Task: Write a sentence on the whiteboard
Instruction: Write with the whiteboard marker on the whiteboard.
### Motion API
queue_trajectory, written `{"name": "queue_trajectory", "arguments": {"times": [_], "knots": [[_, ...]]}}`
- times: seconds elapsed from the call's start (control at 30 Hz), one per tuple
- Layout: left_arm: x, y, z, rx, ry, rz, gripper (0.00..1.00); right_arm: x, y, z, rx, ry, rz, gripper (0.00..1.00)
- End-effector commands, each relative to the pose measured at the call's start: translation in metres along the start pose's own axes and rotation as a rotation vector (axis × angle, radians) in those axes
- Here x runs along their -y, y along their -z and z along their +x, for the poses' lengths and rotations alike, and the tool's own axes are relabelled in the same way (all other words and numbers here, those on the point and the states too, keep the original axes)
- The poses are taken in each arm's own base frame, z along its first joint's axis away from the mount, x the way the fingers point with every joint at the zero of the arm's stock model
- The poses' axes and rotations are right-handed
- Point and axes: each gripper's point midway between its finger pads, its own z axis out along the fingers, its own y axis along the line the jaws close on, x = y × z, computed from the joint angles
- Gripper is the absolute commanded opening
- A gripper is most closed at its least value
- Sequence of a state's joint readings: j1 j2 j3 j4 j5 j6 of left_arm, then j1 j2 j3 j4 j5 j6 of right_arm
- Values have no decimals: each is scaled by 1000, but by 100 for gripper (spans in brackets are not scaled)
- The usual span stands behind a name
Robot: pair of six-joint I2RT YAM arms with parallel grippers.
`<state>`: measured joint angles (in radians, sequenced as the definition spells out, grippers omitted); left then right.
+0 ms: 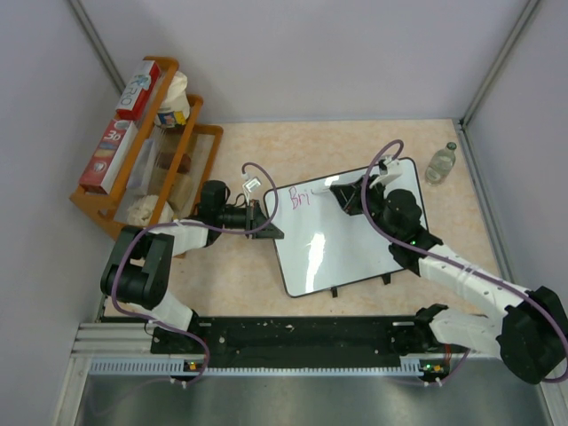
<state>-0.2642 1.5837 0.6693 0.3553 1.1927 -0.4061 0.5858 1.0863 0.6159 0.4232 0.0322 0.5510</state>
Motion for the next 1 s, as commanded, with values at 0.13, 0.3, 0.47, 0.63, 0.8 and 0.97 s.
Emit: {"name": "queue_trajectory", "arguments": {"times": [0.13,0.3,0.47,0.63,0.8,0.97], "knots": [[-24,-6,15,-19,-151,-71,0,2,-1,-2,8,14,-1,0],[-24,-6,15,-18,-153,-73,0,-2,-1,0,-6,15,-22,0],[-24,-6,16,-19,-150,-72,0,-2,-1,6,-36,17,-29,0],[-24,-6,16,-20,-149,-72,0,0,1,15,-60,18,-34,0],[-24,-6,16,-20,-151,-70,0,4,4,22,-75,18,-23,0],[-25,-6,16,-20,-149,-75,0,10,8,24,-73,25,-5,0]]}}
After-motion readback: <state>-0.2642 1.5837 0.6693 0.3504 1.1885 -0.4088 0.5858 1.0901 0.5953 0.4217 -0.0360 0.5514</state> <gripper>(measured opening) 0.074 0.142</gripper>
